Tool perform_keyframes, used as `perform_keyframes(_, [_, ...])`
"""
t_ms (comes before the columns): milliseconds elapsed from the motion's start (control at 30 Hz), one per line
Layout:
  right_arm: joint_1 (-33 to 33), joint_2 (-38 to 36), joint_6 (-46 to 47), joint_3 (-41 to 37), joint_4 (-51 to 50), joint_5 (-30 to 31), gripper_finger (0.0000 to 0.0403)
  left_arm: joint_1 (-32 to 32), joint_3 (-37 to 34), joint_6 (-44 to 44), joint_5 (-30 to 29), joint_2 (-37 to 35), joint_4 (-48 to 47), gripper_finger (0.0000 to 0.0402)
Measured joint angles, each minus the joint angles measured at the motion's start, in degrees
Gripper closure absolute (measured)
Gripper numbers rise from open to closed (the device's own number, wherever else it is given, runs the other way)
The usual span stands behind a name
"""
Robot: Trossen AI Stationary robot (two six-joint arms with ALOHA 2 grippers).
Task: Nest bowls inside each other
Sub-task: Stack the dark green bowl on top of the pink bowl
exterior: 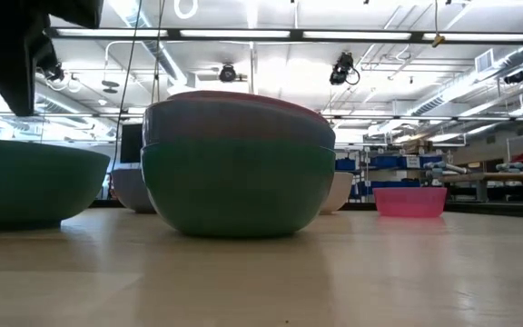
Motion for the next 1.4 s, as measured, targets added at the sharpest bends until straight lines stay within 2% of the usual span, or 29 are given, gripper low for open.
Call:
perform_keyframes(433, [-0.6, 5.2, 0.0, 0.0, -1.6, -0.5, 0.0249, 0.0, -0.5, -0.7, 7.4, 0.0, 5.6, 0.0338])
perform_keyframes(600, [-0.6, 5.2, 0.1, 0.0, -1.7, -0.5, 0.0245, 0.0, -0.5, -0.5, 9.5, 0.0, 9.2, 0.0313])
perform_keyframes(833, [-0.4, 5.2, 0.1, 0.0, -1.7, -0.5, 0.0245, 0.0, -3.4, -0.9, 8.9, 1.0, 10.2, 0.0253])
perform_keyframes(967, [0.1, 5.2, 0.2, 0.0, -1.7, -0.4, 0.0245, 0.1, -5.3, -2.1, 9.5, 2.2, 9.6, 0.0245])
perform_keyframes(1167, [0.2, 5.2, 0.5, 0.0, -1.7, -0.3, 0.0245, 0.1, -7.0, -2.2, 7.4, 4.1, 9.6, 0.0245])
perform_keyframes(1267, [0.2, 5.2, 0.5, 0.0, -1.7, -0.3, 0.0245, 0.1, -8.0, -2.0, 7.5, 5.2, 9.5, 0.0265])
perform_keyframes(1333, [0.2, 5.2, 0.5, 0.0, -1.7, -0.3, 0.0245, 0.1, -8.6, -2.0, 8.4, 5.5, 10.1, 0.0303])
perform_keyframes(1400, [0.2, 5.2, 0.5, 0.0, -1.7, -0.3, 0.0245, 0.1, -9.1, -1.5, 9.1, 5.6, 11.5, 0.0356])
